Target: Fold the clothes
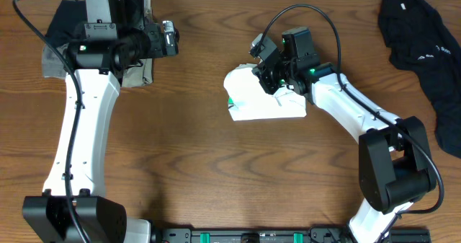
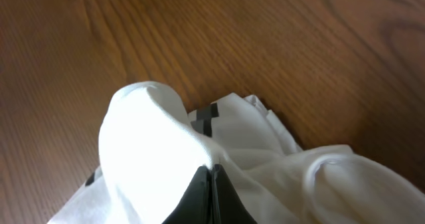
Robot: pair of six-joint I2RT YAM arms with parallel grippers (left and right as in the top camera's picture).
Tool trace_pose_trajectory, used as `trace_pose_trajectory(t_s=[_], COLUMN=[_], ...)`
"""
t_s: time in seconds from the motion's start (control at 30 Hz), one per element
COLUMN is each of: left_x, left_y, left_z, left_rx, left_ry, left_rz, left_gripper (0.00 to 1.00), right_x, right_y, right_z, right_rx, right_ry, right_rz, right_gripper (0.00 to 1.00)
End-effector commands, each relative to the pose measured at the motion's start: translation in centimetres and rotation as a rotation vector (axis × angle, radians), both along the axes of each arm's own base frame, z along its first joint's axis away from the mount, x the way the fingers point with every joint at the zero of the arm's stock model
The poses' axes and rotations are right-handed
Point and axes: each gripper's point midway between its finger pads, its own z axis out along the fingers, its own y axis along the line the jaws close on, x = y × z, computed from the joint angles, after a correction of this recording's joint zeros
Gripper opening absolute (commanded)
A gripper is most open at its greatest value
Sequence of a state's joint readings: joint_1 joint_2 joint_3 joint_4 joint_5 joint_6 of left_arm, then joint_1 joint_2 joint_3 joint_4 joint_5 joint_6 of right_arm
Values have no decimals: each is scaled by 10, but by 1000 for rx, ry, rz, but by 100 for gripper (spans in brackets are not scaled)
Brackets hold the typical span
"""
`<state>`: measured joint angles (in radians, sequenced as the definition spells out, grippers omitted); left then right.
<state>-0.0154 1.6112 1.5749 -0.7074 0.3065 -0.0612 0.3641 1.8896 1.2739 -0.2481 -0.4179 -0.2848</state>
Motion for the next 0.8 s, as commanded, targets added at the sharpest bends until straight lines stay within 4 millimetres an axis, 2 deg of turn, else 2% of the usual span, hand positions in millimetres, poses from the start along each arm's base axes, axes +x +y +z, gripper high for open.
trace_pose_trajectory(t_s=[0.0, 0.17, 0.27, 0.57, 0.77], left_x=[1, 1, 1, 1, 1], left_y=[4, 4, 4, 4, 4], left_z=[-1, -1, -1, -2, -2], left_rx=[23, 25, 26, 26, 26], left_ry=[-2, -3, -3, -1, -1], left_rz=[-2, -3, -4, -4, -5], left_gripper=[98, 98, 98, 98, 98], right_x=[-1, -2, -7, -34, -62], right_y=[0, -21, -33, -92, -149], right_z=[11, 36, 41, 13, -10], right_rx=[30, 44, 35, -40, -170], right_ry=[34, 75, 97, 359, 552], right_rz=[-42, -122, -143, -360, -617], right_gripper=[1, 1, 1, 1, 1])
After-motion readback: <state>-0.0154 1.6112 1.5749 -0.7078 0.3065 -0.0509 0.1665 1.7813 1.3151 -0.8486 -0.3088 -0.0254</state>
